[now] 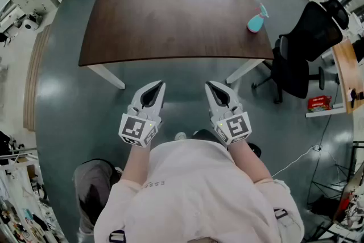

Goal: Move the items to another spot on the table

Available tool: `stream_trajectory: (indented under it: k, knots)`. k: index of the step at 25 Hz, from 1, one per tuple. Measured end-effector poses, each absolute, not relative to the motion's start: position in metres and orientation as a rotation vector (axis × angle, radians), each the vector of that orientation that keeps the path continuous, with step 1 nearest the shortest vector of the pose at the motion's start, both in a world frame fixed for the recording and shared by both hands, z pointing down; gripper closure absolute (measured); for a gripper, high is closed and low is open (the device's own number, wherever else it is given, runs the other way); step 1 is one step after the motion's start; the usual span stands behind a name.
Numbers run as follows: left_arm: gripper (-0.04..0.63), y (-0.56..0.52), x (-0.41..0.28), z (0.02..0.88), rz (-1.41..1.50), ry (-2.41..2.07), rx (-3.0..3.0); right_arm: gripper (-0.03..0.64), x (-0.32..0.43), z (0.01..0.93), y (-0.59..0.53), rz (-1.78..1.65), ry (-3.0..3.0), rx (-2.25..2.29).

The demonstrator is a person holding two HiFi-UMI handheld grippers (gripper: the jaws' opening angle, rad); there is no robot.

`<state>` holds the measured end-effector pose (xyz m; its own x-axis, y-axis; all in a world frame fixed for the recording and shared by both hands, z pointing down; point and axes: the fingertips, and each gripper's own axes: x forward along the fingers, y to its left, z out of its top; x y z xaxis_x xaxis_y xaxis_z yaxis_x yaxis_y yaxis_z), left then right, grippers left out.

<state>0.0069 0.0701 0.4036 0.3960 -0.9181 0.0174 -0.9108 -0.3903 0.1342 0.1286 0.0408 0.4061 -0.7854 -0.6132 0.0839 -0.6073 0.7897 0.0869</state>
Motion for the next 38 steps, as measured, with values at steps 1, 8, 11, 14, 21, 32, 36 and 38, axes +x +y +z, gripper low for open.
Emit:
stream_trajectory:
  k: [1,8,11,14,21,32,36,38]
  knots:
    - [0.586,0.068,0.006,0.404,-0.088,-1.661,2.522,0.627,0.127,0.407,0.040,-0.083,-2.868,0.978]
    - [0.586,0.068,0.003,0.408,-0.073,-1.655,2.518,0.627,0.126,0.411,0.038,-0.054,-2.850,0.984]
    - [0.586,0.069,-0.003,0.411,-0.065,-1.667,2.502,0.627,0.125,0.415,0.037,-0.026,-2.847,0.998]
    - [0.586,0.069,-0.004,0.413,-0.073,-1.667,2.494,0.627,0.128,0.417,0.035,0.020,-2.849,1.033]
    - [0.586,0.069,-0.004,0.412,-0.084,-1.655,2.495,0.627,0.128,0.416,0.033,0.025,-2.836,1.047]
    - [0.588,0.059,0.005,0.421,-0.066,-1.590,2.496,0.627,0.154,0.429,0.025,0.096,-2.768,1.171]
    - [0.588,0.038,0.022,0.423,-0.055,-1.550,2.517,0.627,0.177,0.438,0.003,0.144,-2.736,1.231]
    - [0.588,0.023,0.031,0.425,-0.049,-1.544,2.520,0.627,0.189,0.444,-0.012,0.170,-2.725,1.246]
